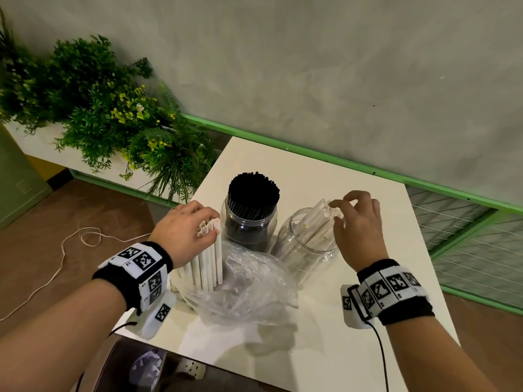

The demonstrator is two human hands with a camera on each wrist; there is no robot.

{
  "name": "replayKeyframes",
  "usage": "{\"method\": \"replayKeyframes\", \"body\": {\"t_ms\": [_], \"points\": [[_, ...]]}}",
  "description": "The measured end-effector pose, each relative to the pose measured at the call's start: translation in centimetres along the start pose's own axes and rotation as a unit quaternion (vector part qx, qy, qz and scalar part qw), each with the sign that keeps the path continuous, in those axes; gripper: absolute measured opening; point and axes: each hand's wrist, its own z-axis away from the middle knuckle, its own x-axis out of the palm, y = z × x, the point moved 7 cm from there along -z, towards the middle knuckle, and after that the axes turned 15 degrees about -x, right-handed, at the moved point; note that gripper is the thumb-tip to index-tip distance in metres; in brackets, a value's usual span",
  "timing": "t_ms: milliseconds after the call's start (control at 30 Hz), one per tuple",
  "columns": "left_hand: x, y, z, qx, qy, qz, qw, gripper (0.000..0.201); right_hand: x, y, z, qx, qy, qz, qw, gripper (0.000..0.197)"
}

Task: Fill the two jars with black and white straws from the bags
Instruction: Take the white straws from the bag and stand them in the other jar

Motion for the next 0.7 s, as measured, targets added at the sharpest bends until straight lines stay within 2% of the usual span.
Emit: {"method": "replayKeyframes", "body": {"t_ms": [33,67,133,200,267,333,400,467,533,567,633,700], "points": [[0.0,0.0,0.0,0.0,0.0,0.002,1.0,0.059,-0.3,-0.8,0.2,-0.015,0.014,-0.042,0.999,0.028],[0.0,0.0,0.0,0.0,0.0,0.002,1.0,0.059,0.0,-1.5,0.5,-0.013,-0.006,-0.088,0.996,0.029],[0.1,0.0,0.0,-0.002,-0.001,0.0,1.0,0.06,1.8,-2.3,1.0,0.011,-0.105,-0.137,0.985,0.048],[0.0,0.0,0.1,-0.001,0.001,-0.001,1.0,0.059,3.2,-2.5,1.0,0.022,-0.174,-0.124,0.977,0.063],[0.0,0.0,0.2,0.0,0.004,0.001,1.0,0.057,3.8,-2.2,0.5,0.032,-0.198,-0.099,0.975,0.062],[0.1,0.0,0.2,0.001,0.007,0.004,1.0,0.056,3.8,-1.8,-0.2,0.043,-0.189,-0.11,0.975,0.052],[0.1,-0.1,0.3,0.0,0.009,0.004,1.0,0.056,4.1,-1.8,-0.5,0.051,-0.169,-0.169,0.97,0.043],[0.1,-0.2,0.4,-0.003,0.007,0.002,1.0,0.055,3.9,-2.2,-0.4,0.053,-0.116,-0.214,0.969,0.037],[0.1,-0.2,0.5,-0.004,0.005,0.004,1.0,0.055,2.9,-2.0,-0.1,0.062,-0.041,-0.183,0.98,0.032],[0.1,-0.2,0.6,-0.005,0.004,0.006,1.0,0.056,2.4,-1.8,0.2,0.066,-0.03,-0.144,0.987,0.033],[0.1,-0.3,0.7,-0.008,0.001,0.006,1.0,0.057,2.3,-1.5,1.1,0.07,-0.083,-0.081,0.991,0.043],[0.0,-0.3,0.8,-0.011,-0.001,0.004,1.0,0.058,3.1,-1.2,2.0,0.075,-0.145,-0.089,0.983,0.051]]}}
